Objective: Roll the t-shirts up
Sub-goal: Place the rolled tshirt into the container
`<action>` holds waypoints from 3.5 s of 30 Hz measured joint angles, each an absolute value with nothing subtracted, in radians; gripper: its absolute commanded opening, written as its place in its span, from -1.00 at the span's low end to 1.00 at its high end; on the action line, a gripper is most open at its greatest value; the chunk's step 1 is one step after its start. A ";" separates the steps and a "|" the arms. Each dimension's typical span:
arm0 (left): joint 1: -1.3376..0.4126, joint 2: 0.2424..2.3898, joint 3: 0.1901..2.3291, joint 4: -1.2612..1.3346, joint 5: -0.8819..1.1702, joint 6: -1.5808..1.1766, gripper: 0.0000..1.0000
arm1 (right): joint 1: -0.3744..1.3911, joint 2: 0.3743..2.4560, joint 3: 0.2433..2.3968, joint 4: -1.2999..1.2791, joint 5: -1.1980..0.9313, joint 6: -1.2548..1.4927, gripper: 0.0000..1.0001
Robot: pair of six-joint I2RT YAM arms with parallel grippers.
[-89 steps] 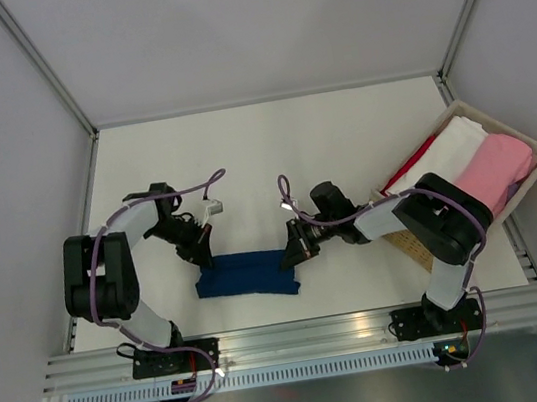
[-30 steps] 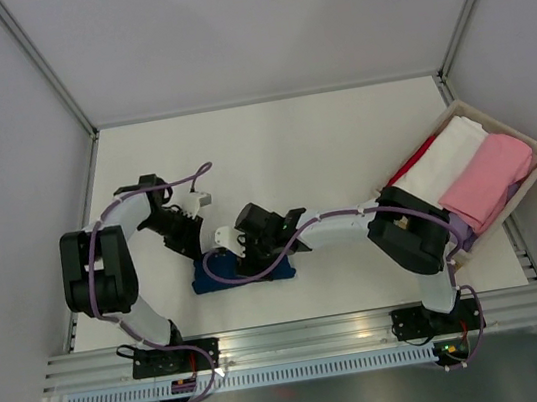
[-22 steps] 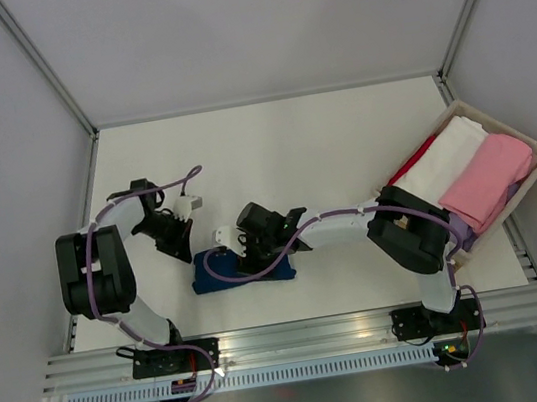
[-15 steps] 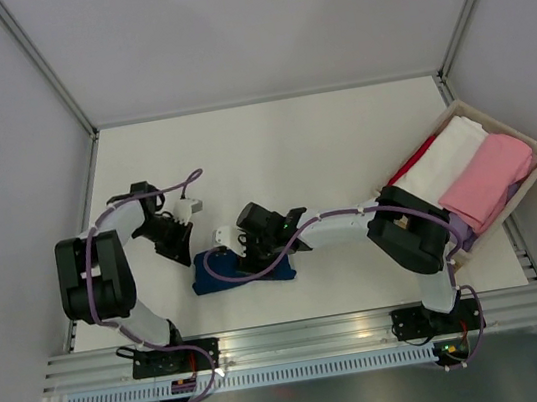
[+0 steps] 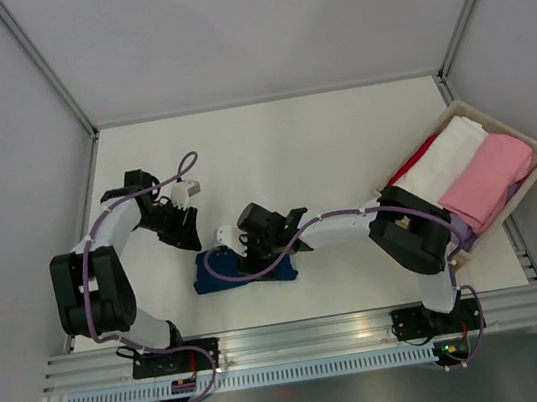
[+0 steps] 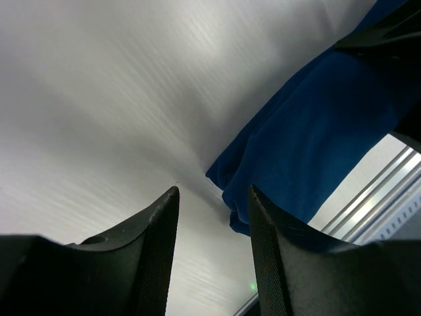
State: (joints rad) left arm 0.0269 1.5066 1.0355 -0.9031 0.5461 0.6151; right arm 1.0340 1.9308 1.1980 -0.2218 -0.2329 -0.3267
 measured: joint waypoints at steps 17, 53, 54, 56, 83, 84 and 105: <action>0.019 1.568 0.969 -0.912 0.638 0.596 -0.75 | 1.034 1.917 1.184 -0.224 -0.208 -0.297 0.49; 0.010 1.631 0.897 -0.906 0.472 0.675 -0.95 | 1.037 1.832 1.095 -0.308 -0.225 -0.355 0.29; 0.010 1.631 0.897 -0.906 0.472 0.675 -0.95 | 1.037 1.832 1.095 -0.308 -0.223 -0.358 0.15; 0.010 1.631 0.900 -0.909 0.470 0.675 -0.95 | 1.037 1.832 1.093 -0.307 -0.220 -0.361 0.00; -0.035 1.557 0.935 -0.902 0.544 0.594 -0.05 | 0.968 1.773 0.993 -0.187 -0.183 -0.001 0.09; -0.035 1.567 0.935 -0.902 0.549 0.589 -0.20 | 0.968 1.770 0.992 -0.187 -0.173 0.002 0.16; -0.034 1.581 0.960 -0.903 0.611 0.579 -0.85 | 1.134 1.751 1.109 -0.284 0.000 -0.309 0.96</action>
State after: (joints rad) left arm -0.0341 1.5810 0.9604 -0.9028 0.6113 0.5785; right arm 1.1336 1.7508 1.1091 -0.2844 0.0002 -0.3088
